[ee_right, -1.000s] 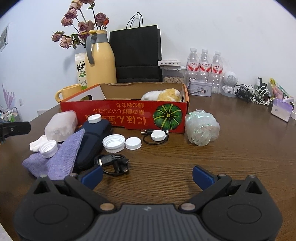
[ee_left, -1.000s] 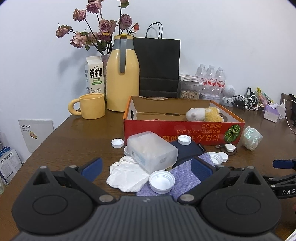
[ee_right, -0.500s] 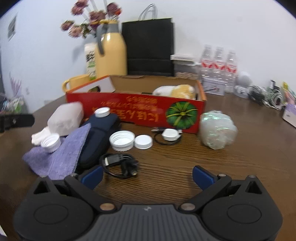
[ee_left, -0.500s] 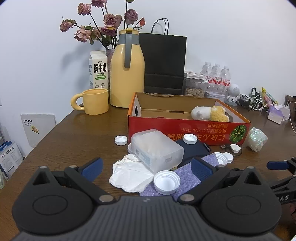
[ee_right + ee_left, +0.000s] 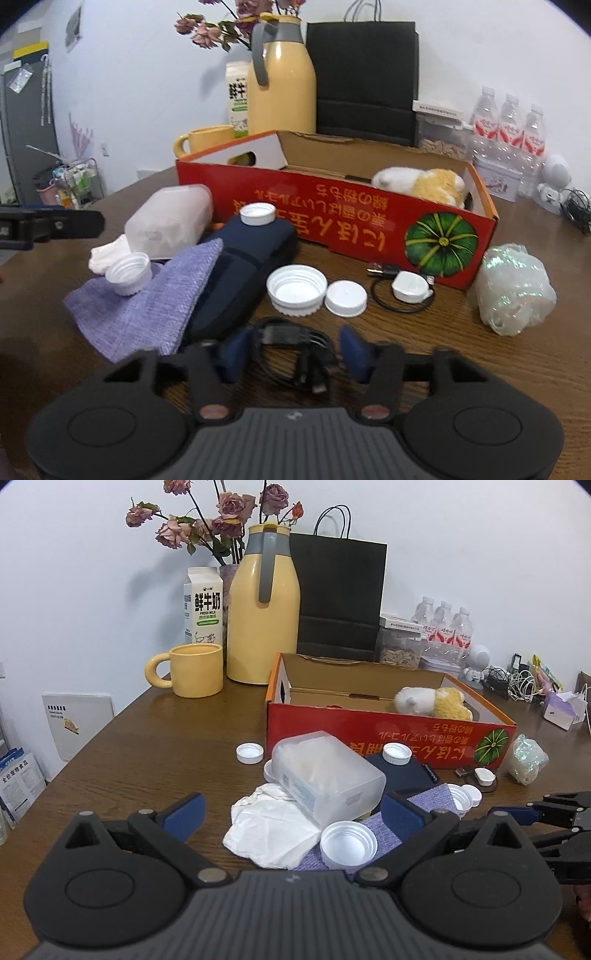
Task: Organize objects
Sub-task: 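Return the right tool to the table and grasp the black charging cable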
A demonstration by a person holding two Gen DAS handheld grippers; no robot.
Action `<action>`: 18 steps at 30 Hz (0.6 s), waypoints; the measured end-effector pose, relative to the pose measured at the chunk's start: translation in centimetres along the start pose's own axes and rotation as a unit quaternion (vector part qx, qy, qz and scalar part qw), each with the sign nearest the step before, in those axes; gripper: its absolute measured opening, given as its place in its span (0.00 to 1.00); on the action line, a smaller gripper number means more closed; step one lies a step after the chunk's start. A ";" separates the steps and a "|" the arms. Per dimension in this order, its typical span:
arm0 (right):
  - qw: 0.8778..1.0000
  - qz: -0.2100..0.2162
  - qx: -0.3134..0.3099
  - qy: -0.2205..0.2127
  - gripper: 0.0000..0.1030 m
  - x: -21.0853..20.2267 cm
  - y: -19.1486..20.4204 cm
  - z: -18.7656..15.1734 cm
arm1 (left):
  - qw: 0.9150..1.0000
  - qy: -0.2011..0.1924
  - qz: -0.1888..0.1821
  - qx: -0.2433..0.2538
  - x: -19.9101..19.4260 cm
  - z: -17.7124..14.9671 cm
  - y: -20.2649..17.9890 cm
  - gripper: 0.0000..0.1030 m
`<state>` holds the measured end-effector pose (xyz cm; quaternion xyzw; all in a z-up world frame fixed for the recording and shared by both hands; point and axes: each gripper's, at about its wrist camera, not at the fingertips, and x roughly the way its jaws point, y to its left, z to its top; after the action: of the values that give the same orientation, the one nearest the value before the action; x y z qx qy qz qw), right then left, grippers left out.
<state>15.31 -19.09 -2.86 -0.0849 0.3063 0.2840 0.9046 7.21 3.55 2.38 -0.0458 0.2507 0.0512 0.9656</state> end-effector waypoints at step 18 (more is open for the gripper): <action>0.996 -0.058 0.019 -0.063 0.44 -2.1 -0.5 -0.3 | 1.000 0.012 0.010 -0.004 0.7 -0.6 0.0 1.00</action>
<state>14.02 -20.60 -1.84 -0.0666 0.2485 0.2303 0.9385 7.50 3.52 1.55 -0.0472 0.2624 0.0616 0.9618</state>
